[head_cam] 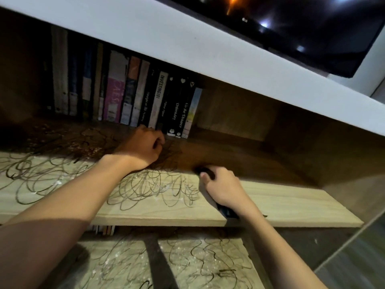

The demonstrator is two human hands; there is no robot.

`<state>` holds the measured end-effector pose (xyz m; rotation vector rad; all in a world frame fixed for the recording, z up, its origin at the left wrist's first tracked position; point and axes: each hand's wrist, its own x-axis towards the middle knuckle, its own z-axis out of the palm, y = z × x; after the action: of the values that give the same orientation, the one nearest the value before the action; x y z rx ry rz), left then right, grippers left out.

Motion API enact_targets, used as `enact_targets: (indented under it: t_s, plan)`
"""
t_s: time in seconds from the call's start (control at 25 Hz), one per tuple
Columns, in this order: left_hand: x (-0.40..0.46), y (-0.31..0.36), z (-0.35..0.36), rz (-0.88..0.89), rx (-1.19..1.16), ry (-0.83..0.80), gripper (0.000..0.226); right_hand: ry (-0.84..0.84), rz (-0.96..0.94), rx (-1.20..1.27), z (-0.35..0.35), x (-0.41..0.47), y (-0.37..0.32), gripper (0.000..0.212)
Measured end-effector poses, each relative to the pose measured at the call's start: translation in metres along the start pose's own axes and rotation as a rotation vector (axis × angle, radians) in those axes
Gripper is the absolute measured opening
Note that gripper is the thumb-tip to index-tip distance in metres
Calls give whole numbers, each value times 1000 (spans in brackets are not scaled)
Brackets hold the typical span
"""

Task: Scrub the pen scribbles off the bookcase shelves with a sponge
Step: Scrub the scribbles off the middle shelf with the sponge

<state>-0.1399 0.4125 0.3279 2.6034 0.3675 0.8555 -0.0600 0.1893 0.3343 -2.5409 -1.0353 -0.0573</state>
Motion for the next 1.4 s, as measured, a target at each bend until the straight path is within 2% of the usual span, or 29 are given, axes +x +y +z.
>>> enact_targets:
  t_s: [0.08, 0.16, 0.24, 0.36, 0.4, 0.48, 0.56, 0.64, 0.68, 0.72, 0.8, 0.88, 0.92, 1.0, 1.08, 1.16, 1.24, 1.32, 1.4]
  plan:
    - [0, 4, -1, 11, 0, 10, 20, -60, -147, 42, 6, -20, -10, 33]
    - [1, 5, -1, 22, -1, 11, 19, -132, -190, 168, -8, -46, -4, 36]
    - [1, 4, 1, 61, -8, 24, 18, -124, -78, 196, -25, -53, 20, 31]
    - [4, 2, 4, 93, -9, 28, 18, 21, 223, 16, -31, -37, 34, 30]
    - [4, 1, 5, 94, -5, 24, 17, 62, 258, -16, -24, -34, 22, 31]
    - [4, 1, 6, 91, -3, 22, 17, 94, 164, -30, -8, -37, -11, 32]
    - [4, -1, 6, 83, -10, 29, 17, 68, -34, -6, 7, -51, -38, 36]
    - [4, -3, 7, 89, -9, 32, 17, 74, -141, 60, 12, -69, -40, 40]
    - [3, -2, 7, 93, -7, 32, 17, 111, -137, 69, 11, -74, -31, 41]
    - [3, -2, 7, 93, -7, 32, 17, 191, -100, 58, 10, -77, -17, 41]
    - [3, -2, 7, 93, -6, 26, 17, 355, 97, 1, 3, -78, 14, 35]
    - [3, 0, 7, 98, -7, 22, 18, 397, 304, -36, -7, -74, 31, 30]
    - [3, 0, 7, 99, -7, 18, 18, 361, 341, -59, -10, -73, 32, 32]
    - [3, 0, 7, 95, -5, 13, 18, 286, 275, -123, -6, -74, 16, 35]
    - [3, 0, 7, 87, 3, 3, 18, 267, 87, -115, 7, -81, -18, 38]
    - [3, -2, 8, 74, 9, 2, 18, 234, -120, -33, 17, -91, -42, 42]
    - [2, -2, 7, 67, 9, 0, 18, 105, -273, 86, 14, -93, -36, 44]
    - [2, -1, 7, 63, 1, -6, 18, 44, -308, 231, 4, -93, 1, 38]
    - [1, 0, 7, 61, -4, -7, 18, 170, -196, 277, -10, -89, 40, 29]
